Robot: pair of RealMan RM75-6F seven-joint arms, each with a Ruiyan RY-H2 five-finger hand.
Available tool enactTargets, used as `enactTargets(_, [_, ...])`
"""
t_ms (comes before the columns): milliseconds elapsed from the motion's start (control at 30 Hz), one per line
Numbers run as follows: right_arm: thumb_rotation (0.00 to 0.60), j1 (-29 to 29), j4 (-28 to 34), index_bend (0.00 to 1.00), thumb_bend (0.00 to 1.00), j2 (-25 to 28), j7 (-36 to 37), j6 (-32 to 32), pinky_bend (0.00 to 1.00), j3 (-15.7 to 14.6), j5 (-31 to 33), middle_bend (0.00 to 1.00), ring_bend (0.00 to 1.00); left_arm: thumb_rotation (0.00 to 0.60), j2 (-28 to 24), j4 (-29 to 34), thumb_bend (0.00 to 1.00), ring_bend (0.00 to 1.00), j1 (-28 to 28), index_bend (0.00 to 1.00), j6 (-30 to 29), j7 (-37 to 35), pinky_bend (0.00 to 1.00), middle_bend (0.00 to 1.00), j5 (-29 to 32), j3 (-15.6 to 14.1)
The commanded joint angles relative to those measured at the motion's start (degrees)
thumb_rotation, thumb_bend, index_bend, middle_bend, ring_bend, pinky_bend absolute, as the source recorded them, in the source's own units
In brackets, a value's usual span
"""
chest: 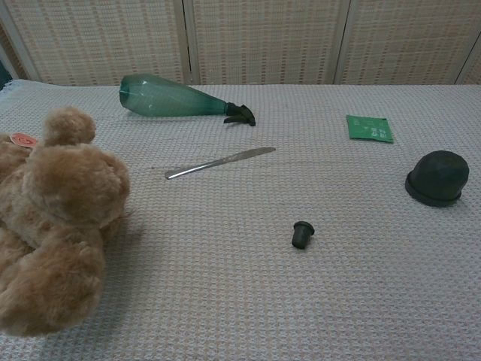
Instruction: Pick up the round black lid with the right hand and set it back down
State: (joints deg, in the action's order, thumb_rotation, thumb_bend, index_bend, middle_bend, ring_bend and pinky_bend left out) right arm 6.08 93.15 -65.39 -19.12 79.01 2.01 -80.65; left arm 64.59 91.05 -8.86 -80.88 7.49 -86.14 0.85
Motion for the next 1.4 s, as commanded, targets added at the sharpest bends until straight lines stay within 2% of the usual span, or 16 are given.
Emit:
enactTargets(33, [0.6, -0.06, -0.05, 0.08, 0.14, -0.07, 0.05, 0.19, 0.14, 0.03, -0.06, 0.01, 0.0, 0.6, -0.07, -0.04, 0.53, 0.17, 0.16, 0.54, -0.37, -0.27, 0.39, 0.18, -0.13, 0.06])
enactTargets(500, [0.6, 0.99, -1.22, 0.06, 0.14, -0.44, 1.6, -1.14, 0.14, 0.71, 0.38, 0.01, 0.0, 0.6, 0.47, -0.91, 0.53, 0.16, 0.22, 0.53, -1.13, -0.67, 0.39, 0.18, -0.62, 0.37])
enactTargets(733, [0.6, 1.88, -5.26, 0.04, 0.14, -1.11, 11.67, -0.03, 0.14, -0.45, -6.21, 0.0, 0.0, 0.6, 1.79, -3.46, 0.53, 0.1, 0.78, 0.53, -5.25, -2.85, 0.39, 0.13, -3.87, 0.73])
enactTargets(833, [0.6, 2.82, -5.49, 0.04, 0.14, -1.2, 13.48, -1.73, 0.14, -0.55, -6.34, 0.0, 0.0, 0.6, 2.27, -4.58, 0.53, 0.1, 1.0, 0.53, -6.35, -4.1, 0.39, 0.12, -4.63, 0.77])
enactTargets(900, [0.6, 4.74, -4.64, 0.04, 0.14, -1.02, 13.81, -5.16, 0.14, -0.55, -6.19, 0.0, 0.0, 0.6, 2.14, -4.68, 0.53, 0.1, 1.01, 0.53, -6.39, -4.74, 0.39, 0.12, -4.64, 0.79])
enactTargets(1100, [0.6, 9.29, -1.39, 0.04, 0.14, -0.1, 10.67, -13.07, 0.14, 1.63, -1.46, 0.0, 0.0, 0.6, 1.74, -4.46, 0.53, 0.1, 1.17, 0.53, -6.58, -5.13, 0.39, 0.12, -4.53, 0.84])
enactTargets(1200, [0.6, 14.15, -2.63, 0.03, 0.14, -3.13, 6.04, -19.49, 0.14, 5.89, 7.35, 0.0, 0.0, 0.6, 1.37, -4.26, 0.53, 0.1, 1.25, 0.53, -6.51, -5.42, 0.39, 0.12, -4.46, 0.78])
enactTargets(1400, [0.6, 18.97, -5.3, 0.0, 0.14, -7.29, 1.93, -24.86, 0.14, 8.34, 15.7, 0.0, 0.0, 0.6, 0.95, -3.77, 0.53, 0.1, 1.41, 0.53, -6.64, -5.57, 0.39, 0.12, -4.27, 0.89])
